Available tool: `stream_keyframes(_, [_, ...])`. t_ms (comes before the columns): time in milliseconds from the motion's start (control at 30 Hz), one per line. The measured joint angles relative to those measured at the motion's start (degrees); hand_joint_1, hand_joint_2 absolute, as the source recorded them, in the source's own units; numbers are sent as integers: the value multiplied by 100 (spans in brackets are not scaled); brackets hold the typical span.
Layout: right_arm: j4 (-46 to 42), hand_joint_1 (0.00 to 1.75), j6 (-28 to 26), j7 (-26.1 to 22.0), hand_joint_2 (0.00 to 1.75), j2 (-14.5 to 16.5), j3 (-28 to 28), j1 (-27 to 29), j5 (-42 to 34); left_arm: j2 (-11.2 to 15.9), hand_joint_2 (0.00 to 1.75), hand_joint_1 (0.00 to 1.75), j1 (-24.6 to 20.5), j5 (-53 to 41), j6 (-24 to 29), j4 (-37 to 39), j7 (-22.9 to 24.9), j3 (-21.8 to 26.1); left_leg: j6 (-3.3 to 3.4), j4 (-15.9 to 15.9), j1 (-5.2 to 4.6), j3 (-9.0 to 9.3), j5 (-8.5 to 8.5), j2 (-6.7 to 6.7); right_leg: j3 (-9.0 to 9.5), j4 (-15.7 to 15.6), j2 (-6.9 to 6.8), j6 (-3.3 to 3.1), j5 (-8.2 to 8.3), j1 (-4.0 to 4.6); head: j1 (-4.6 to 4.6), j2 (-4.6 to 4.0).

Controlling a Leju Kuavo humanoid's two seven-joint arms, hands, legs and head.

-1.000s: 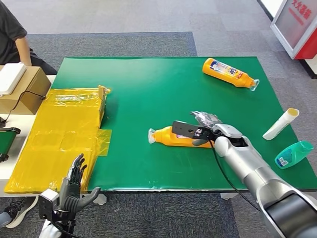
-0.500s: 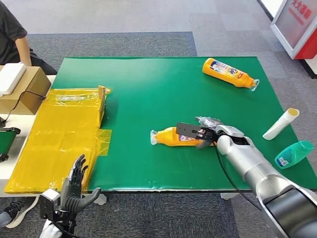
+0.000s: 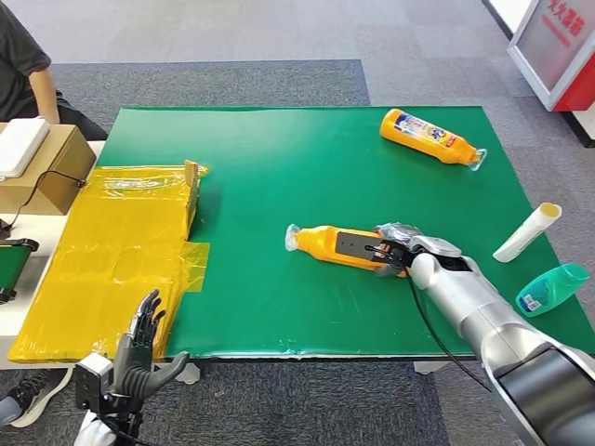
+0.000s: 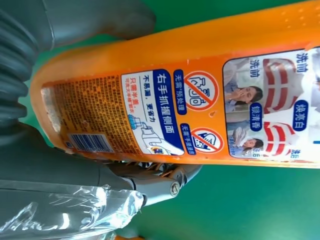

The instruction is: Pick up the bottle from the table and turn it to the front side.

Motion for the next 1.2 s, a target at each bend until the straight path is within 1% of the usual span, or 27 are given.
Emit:
stream_keyframes(233, [-58,175,-100,-94,175,9,27,-2,-45,8,175,0,-3,28,-8,9,-2,1,0,0,0,-1,0,0,-1,0,0,0,1,0,-1,0])
stream_keyframes(367, [-459,175,-349,-212,175,-8,-24,132,-314,10,175,0,16,102,-39,8,-2,27,0,0,0,-1,0,1,-5,0,0,0,1,0,-1,0])
stream_keyframes(433, [-922,175,-526,-320,175,-50,-146,370,-579,10,175,0,49,165,-110,-13,-4,62,0,0,1,-1,0,0,-5,0,-1,1,-1,1,0,0])
stream_keyframes(567, [-2383,175,-770,-743,175,-111,-558,1283,-1330,19,175,0,93,369,-412,-128,19,156,-3,0,2,-4,-4,-2,-7,0,-5,-4,-9,2,-1,0])
stream_keyframes(667, [-3292,175,-881,-1144,175,-63,-743,1981,-1648,54,175,0,-21,731,-973,-157,143,152,-5,0,4,-7,-6,-5,-8,0,-8,-8,-14,4,-2,0])
stream_keyframes(733, [-3670,175,-937,-1349,175,0,-765,2329,-1699,95,175,0,-151,946,-1336,-150,233,120,-7,-1,6,-8,-7,-4,-9,0,-8,-9,-14,5,-2,0])
stream_keyframes(900, [-4023,175,-992,-1706,175,235,-730,2763,-1784,252,175,0,-560,1253,-1901,-67,406,-110,-7,-1,6,-7,-3,-4,-9,0,-7,-10,-6,5,-1,0])
stream_keyframes(1000, [-4099,175,-1008,-1774,175,364,-695,2891,-1787,316,175,0,-754,1319,-1987,-14,456,-236,-8,0,5,-7,1,-4,-9,0,-7,-11,0,4,-1,0])
stream_keyframes(1133, [-4156,175,-1007,-1800,175,423,-672,2965,-1794,376,175,0,-839,1340,-2036,33,470,-325,-7,0,4,-6,3,-3,-11,0,-6,-11,2,4,-1,0])
stream_keyframes(1200, [-4160,175,-1001,-1861,175,468,-663,2992,-1795,408,175,0,-882,1430,-2221,52,506,-400,-6,0,4,-7,4,-3,-11,0,-7,-11,3,4,-1,0])
